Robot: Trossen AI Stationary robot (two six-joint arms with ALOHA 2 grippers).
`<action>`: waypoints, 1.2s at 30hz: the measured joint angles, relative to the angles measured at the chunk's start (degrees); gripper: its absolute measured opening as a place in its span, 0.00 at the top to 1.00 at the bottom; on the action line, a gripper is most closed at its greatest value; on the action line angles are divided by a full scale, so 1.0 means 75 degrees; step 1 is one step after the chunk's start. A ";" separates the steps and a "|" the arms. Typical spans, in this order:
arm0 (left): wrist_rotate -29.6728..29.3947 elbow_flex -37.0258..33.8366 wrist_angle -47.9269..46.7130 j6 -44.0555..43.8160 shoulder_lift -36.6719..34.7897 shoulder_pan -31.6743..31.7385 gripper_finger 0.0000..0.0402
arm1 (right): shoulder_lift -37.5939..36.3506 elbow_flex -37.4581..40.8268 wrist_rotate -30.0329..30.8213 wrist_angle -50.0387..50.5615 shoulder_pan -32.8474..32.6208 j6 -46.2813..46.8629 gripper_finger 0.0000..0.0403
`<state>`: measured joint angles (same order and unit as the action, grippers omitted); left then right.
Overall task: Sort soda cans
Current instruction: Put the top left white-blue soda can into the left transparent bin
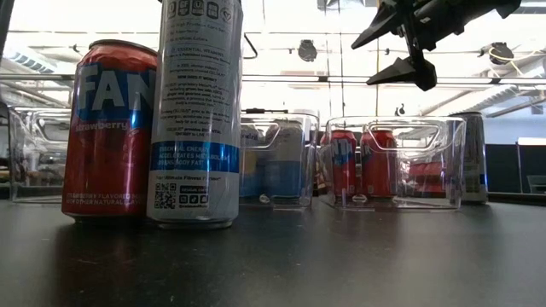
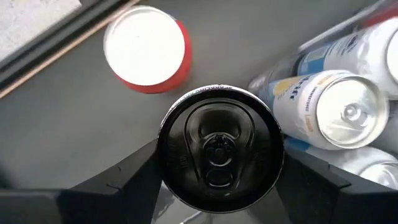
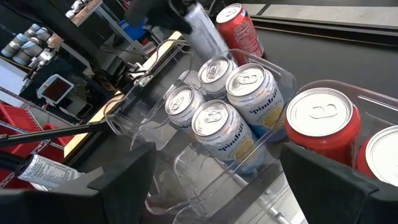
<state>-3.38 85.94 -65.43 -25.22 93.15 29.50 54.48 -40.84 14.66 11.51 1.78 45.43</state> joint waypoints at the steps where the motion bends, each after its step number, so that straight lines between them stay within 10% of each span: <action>1: -0.0006 0.0011 -0.0038 -0.0004 -0.0102 0.0003 0.32 | 0.0000 0.0001 0.0000 0.0000 -0.0002 0.0000 0.17; 36: -0.0892 -0.0249 -0.3246 -0.2567 -0.4201 -0.0865 0.32 | -0.0001 0.0000 0.0076 -0.0003 0.0002 -0.0344 0.17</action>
<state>-10.07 84.07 -89.78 -44.47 61.65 23.01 54.47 -40.84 15.22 11.49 1.80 42.85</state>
